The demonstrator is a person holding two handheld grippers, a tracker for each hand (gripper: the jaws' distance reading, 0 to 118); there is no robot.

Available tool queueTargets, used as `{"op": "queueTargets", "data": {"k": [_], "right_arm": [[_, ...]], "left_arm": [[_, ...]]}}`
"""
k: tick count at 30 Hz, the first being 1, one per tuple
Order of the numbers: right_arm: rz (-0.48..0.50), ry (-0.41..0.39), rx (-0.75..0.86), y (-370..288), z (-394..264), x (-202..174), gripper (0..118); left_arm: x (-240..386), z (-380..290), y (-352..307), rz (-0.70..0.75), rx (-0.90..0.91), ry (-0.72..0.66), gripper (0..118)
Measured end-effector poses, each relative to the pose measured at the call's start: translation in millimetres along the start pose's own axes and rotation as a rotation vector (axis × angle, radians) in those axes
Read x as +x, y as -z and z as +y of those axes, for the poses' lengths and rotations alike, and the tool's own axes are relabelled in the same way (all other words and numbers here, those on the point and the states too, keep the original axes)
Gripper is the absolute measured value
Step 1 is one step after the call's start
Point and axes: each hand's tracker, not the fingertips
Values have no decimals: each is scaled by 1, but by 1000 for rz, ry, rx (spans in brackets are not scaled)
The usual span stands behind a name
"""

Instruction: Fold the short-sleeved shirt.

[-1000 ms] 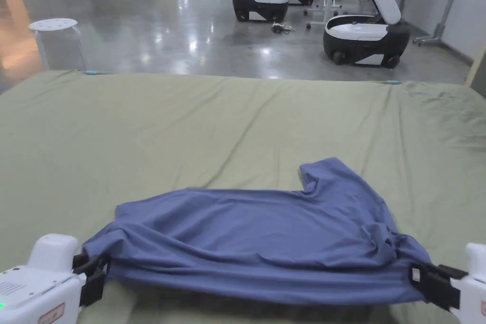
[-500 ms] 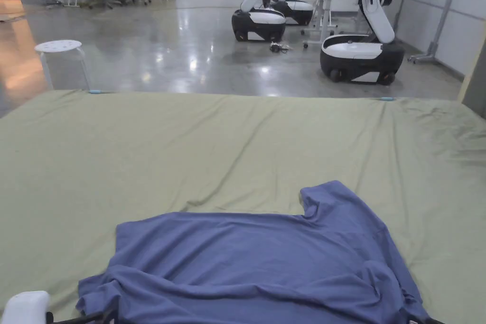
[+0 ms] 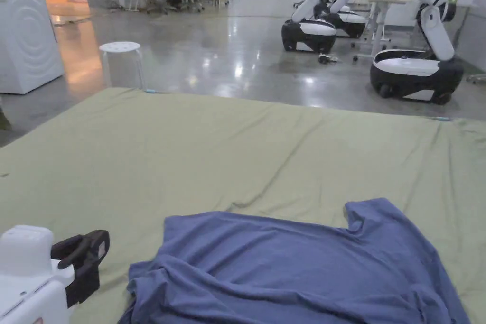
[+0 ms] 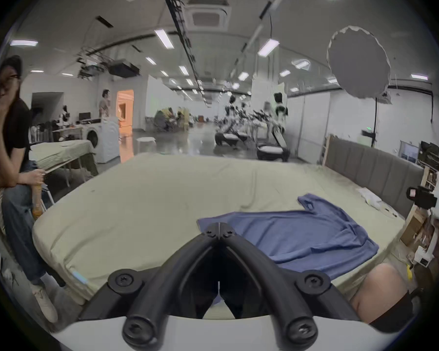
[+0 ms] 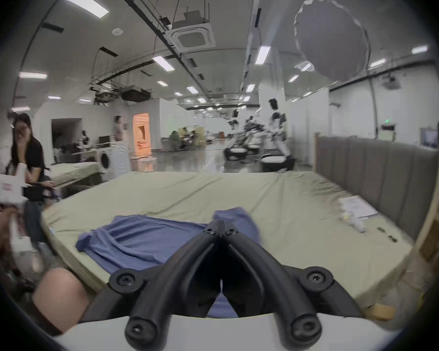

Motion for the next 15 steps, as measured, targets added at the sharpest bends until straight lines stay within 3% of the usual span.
{"op": "queueTargets", "data": {"k": [1, 2, 5, 7, 11, 12, 14, 15], "right_arm": [[81, 101, -5, 4, -2, 17, 0], [86, 113, -2, 10, -4, 21, 0], [74, 41, -9, 22, 1, 17, 0], [87, 62, -18, 31, -1, 20, 0], [69, 76, -49, 52, -9, 31, 0], [65, 79, -56, 55, -11, 35, 0], [60, 80, -72, 62, -3, 18, 0], [59, 85, -77, 64, -4, 19, 0]], "left_arm": [[0, 1, 14, 14, -7, 12, 0], [-2, 5, 32, 18, -30, 18, 0], [-21, 16, 89, -36, -117, -7, 0], [-31, 22, 133, -48, -162, -42, 0], [-36, 26, 238, -12, -388, 69, 3], [-35, 19, 260, -37, -461, 49, 26], [-37, 12, 299, -30, -515, 55, 90], [-37, 6, 316, -22, -540, 52, 117]]}}
